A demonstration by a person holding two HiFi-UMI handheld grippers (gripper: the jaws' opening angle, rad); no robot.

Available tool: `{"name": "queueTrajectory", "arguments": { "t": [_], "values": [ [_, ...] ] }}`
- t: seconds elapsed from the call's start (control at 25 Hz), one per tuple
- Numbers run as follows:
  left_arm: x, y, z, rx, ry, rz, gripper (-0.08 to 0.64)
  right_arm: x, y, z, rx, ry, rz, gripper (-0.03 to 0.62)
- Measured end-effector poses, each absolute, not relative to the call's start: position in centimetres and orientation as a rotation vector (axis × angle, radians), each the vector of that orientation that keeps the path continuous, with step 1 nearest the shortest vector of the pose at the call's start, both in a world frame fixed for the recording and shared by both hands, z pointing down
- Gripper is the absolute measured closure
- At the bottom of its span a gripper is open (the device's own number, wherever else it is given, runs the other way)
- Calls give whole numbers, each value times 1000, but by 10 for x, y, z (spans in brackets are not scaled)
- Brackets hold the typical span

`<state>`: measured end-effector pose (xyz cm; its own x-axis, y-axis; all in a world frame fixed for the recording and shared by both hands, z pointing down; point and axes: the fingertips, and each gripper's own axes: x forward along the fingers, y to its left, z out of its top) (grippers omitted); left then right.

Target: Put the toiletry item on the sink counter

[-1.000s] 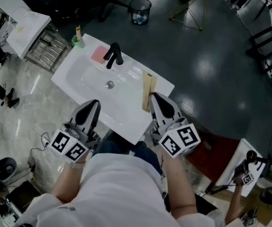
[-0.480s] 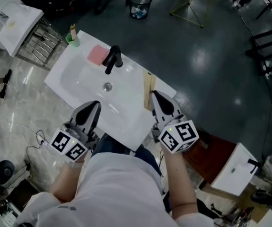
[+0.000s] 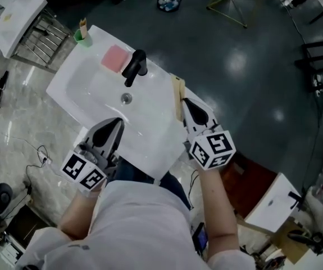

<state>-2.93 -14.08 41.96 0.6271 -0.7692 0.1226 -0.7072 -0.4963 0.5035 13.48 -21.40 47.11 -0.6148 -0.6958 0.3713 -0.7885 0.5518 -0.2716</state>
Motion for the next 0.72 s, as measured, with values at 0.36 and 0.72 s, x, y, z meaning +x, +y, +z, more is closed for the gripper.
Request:
{"name": "queueTrajectory", "arguments": {
  "t": [0.36, 0.72],
  "values": [
    [-38, -156, 444, 2304, -1147, -152, 543, 119, -246, 524, 1140, -2438, 545, 572],
    [-49, -169, 463, 2261, -1153, -138, 543, 109, -266, 575, 1040, -2303, 508, 572]
  ]
}}
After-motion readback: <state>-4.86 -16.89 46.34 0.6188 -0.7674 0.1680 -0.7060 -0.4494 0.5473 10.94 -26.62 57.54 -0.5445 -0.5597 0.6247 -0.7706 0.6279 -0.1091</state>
